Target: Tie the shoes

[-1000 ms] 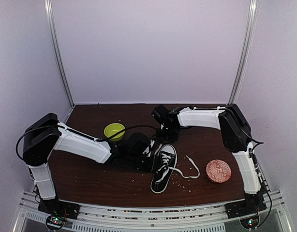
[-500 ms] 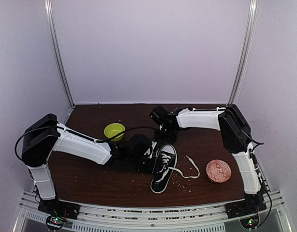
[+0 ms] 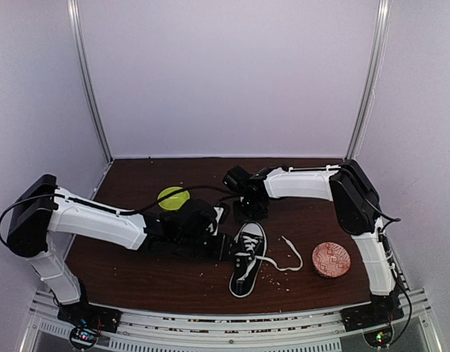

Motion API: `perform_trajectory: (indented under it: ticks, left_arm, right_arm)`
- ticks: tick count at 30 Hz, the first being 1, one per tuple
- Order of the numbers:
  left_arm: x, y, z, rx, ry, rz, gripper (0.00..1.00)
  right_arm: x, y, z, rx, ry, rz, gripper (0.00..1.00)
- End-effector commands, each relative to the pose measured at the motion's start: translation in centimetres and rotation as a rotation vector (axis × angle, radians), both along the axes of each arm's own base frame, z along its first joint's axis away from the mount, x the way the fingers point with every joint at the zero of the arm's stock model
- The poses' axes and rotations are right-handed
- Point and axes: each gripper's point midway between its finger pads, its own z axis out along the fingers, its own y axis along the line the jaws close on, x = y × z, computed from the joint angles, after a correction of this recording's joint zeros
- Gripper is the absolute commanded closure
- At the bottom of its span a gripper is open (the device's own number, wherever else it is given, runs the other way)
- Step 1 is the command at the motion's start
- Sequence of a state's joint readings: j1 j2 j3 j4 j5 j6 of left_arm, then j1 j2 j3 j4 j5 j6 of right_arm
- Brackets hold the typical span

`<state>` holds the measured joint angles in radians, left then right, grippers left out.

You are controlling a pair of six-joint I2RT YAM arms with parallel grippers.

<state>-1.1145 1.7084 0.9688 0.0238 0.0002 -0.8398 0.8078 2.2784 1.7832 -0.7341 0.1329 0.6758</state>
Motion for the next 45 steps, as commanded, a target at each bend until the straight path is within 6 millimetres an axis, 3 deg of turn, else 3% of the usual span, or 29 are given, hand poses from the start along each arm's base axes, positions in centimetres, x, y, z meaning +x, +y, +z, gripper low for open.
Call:
perform_trajectory:
  ticks: [1, 3, 9, 12, 19, 24, 32, 37, 41, 45]
  left_arm:
    - [0.0, 2.2, 0.9, -0.012, -0.02, 0.077, 0.51]
    - [-0.4, 2.9, 0.7, -0.02, -0.011, 0.082, 0.44]
    - [-1.0, 5.9, 0.4, -0.013, -0.024, 0.121, 0.33]
    - [-1.2, 7.0, 0.6, -0.011, -0.034, 0.139, 0.32]
    - [-0.7, 7.9, 2.2, -0.043, -0.097, 0.168, 0.28]
    - [-0.5, 7.7, 2.5, -0.045, -0.109, 0.167, 0.27]
    - [0.0, 6.0, 4.4, -0.133, -0.2, 0.106, 0.23]
    - [0.7, 2.5, 5.6, -0.162, -0.247, 0.023, 0.23]
    - [1.6, 0.4, 5.1, -0.152, -0.243, 0.001, 0.23]
    - [2.4, -0.8, 5.0, -0.175, -0.235, -0.018, 0.23]
  right_arm:
    - [-1.6, -1.5, -0.7, -0.066, 0.039, 0.005, 0.9]
    - [-1.4, -0.9, -0.2, -0.039, 0.038, 0.017, 0.99]
    - [-0.7, 1.4, 2.0, 0.09, 0.016, 0.066, 1.0]
    - [-0.4, 2.5, 4.3, 0.179, -0.026, 0.086, 1.0]
    - [-0.3, 4.7, 12.4, 0.426, -0.177, 0.151, 1.0]
    - [-0.7, 4.6, 14.4, 0.46, -0.2, 0.163, 1.0]
    - [-3.6, 3.2, 18.6, 0.602, -0.251, 0.16, 1.0]
    - [-5.6, 0.7, 21.8, 0.659, -0.315, 0.138, 1.0]
    - [-7.1, -1.3, 23.3, 0.683, -0.348, 0.117, 1.0]
    - [-8.2, -2.8, 23.4, 0.69, -0.359, 0.099, 1.0]
